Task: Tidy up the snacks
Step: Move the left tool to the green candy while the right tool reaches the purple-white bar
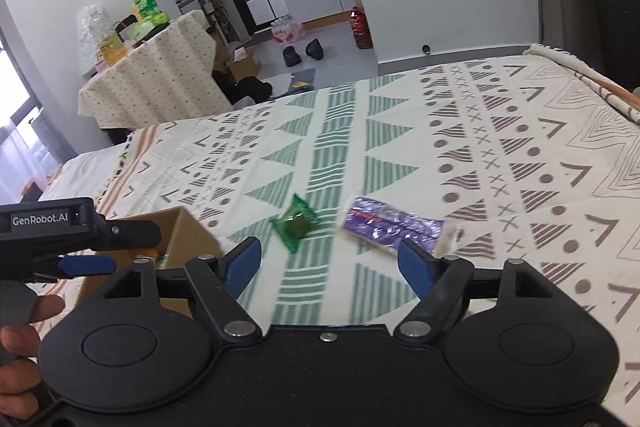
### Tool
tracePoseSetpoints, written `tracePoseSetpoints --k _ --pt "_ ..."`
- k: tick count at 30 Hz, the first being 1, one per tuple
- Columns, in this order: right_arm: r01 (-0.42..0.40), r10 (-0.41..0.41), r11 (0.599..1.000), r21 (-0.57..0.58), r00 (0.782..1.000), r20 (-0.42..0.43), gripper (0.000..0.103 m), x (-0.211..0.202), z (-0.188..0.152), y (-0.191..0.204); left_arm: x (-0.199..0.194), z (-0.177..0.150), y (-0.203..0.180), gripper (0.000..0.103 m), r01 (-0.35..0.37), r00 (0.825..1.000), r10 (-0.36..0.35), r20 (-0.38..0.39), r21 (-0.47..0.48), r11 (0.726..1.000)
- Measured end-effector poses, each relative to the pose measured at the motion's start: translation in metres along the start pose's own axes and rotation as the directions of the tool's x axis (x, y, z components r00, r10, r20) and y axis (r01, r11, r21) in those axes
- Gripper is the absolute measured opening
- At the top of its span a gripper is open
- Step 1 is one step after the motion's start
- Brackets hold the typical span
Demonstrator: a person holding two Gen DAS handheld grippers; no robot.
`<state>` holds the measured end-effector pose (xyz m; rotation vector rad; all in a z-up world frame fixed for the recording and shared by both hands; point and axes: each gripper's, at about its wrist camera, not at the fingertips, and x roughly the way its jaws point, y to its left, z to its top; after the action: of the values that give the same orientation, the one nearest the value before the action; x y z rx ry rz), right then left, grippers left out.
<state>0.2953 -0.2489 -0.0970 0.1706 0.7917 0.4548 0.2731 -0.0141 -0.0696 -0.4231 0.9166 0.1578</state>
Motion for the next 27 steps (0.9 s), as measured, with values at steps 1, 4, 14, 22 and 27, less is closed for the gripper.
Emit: tracePoseSetpoints --k 1,4,14,22,27 --pt "0.003 -0.003 1.000 0.005 1.000 -0.001 0.075 0.001 0.001 -0.004 0.003 0.001 -0.003 0.091 0.002 1.000 -0.002 -0.003 0.006 1.000" --pt "0.014 -0.014 1.000 0.008 1.000 -0.006 0.075 0.005 0.003 -0.013 0.012 0.004 -0.012 0.091 0.007 1.000 -0.007 -0.011 0.024 1.000" --pt "0.024 -0.024 1.000 0.006 1.000 -0.018 0.076 0.030 0.011 -0.036 0.044 0.017 -0.036 0.091 0.026 0.999 -0.024 -0.030 0.068 0.997" --pt "0.032 -0.033 0.999 -0.043 0.999 -0.039 0.076 0.057 0.016 -0.045 0.077 0.023 -0.047 0.090 0.043 0.998 -0.039 -0.048 0.082 0.996" --pt "0.011 -0.014 0.997 -0.071 0.999 -0.038 0.076 0.074 0.019 -0.050 0.103 0.025 -0.050 0.088 0.048 0.996 -0.042 -0.075 0.074 0.996"
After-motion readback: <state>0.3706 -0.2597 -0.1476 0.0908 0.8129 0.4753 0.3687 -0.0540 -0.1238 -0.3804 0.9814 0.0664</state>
